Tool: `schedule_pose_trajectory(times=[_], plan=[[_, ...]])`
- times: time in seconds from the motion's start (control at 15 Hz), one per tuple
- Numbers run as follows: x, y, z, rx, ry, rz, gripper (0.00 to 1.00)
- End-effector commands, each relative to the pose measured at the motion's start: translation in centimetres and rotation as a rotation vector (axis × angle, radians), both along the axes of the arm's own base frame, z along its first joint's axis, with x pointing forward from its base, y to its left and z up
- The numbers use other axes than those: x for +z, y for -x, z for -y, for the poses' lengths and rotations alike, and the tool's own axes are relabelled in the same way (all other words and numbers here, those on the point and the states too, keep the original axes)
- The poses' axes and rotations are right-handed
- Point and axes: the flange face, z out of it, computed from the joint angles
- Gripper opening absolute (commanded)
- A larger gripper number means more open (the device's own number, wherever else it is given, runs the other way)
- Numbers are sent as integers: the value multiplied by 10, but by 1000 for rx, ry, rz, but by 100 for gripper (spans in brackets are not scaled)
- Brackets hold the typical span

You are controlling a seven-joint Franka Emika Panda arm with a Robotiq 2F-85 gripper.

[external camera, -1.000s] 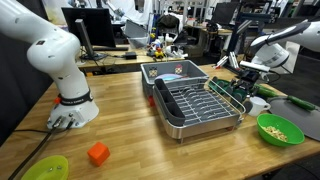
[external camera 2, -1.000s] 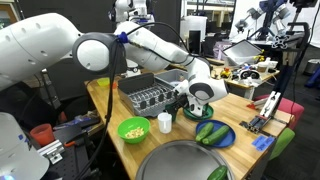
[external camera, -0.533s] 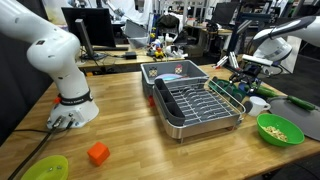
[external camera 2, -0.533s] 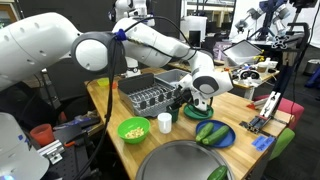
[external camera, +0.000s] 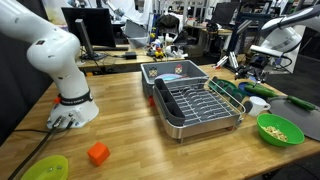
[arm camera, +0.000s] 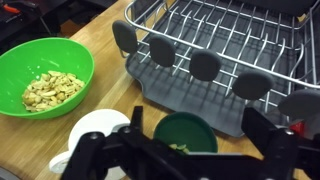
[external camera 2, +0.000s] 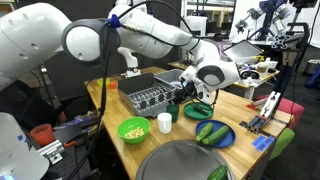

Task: Pour the contents of the green cup into the bowl

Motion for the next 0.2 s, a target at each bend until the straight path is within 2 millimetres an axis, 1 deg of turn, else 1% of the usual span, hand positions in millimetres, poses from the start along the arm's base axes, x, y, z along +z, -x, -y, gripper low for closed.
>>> schedule_pose_trajectory(times=[0.0,0.13], plan=[[-2,1,-1,1,-2,-4,100],[-5,2,-1,3,-5,-8,100]])
